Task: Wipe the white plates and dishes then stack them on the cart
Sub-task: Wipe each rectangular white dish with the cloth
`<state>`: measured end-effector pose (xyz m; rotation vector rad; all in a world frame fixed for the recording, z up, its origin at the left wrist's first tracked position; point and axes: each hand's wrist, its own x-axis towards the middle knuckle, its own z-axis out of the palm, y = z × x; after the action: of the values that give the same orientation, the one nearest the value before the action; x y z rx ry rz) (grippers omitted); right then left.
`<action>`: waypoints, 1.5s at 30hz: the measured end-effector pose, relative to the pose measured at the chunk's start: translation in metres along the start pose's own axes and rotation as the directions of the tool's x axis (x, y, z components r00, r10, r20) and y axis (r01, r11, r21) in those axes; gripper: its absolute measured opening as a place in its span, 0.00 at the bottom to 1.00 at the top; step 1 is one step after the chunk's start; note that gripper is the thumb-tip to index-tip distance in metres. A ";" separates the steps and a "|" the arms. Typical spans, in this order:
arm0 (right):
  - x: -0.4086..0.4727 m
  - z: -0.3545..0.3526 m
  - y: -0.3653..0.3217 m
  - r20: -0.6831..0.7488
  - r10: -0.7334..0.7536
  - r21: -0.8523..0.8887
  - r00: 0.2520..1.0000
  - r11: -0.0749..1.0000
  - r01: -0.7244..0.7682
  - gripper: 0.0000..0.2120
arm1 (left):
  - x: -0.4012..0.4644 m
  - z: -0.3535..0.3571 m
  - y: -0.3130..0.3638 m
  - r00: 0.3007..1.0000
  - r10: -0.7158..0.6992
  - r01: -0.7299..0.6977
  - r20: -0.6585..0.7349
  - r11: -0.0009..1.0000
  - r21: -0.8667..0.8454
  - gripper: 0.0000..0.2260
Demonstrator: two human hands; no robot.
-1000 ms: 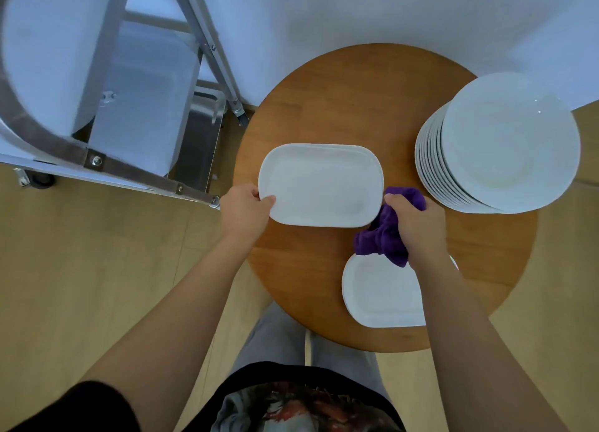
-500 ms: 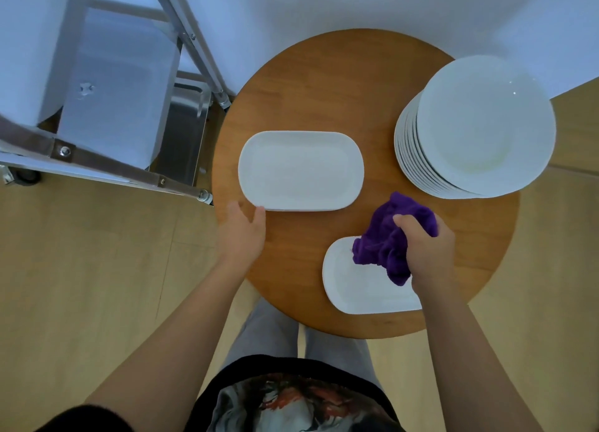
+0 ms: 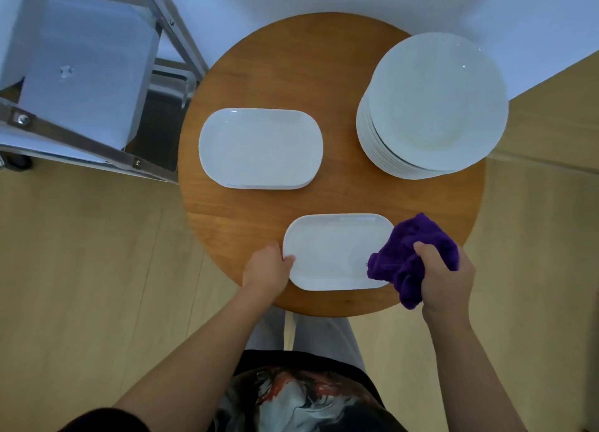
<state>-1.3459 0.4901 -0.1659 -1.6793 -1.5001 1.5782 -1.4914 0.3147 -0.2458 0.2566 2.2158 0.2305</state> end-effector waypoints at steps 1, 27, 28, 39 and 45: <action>0.001 -0.002 0.001 0.004 0.004 -0.009 1.000 1.000 -0.004 0.10 | 0.001 0.000 0.000 1.000 0.017 -0.017 0.011 1.000 0.008 0.11; -0.010 0.029 0.038 0.080 -0.019 -0.736 0.997 0.673 0.072 0.38 | -0.044 -0.013 0.055 0.995 -0.073 0.099 0.073 0.473 -0.876 0.23; -0.009 0.037 0.035 0.056 -0.035 -0.799 0.998 0.597 0.066 0.37 | -0.047 -0.014 0.056 0.996 -0.063 0.085 0.063 0.452 -0.888 0.23; -0.031 0.102 -0.002 0.236 -0.284 -0.608 0.929 0.703 0.369 0.36 | -0.063 -0.057 0.043 0.989 0.071 -0.144 -0.126 0.444 -0.884 0.16; -0.048 0.124 -0.028 0.399 -0.322 -0.365 0.858 0.803 0.471 0.42 | -0.061 -0.087 0.029 0.961 0.142 -0.274 -0.236 0.412 -0.869 0.21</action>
<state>-1.4576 0.4131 -0.1562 -1.2037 -2.3654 1.3723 -1.5209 0.3199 -0.1400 -0.0996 1.8414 1.5728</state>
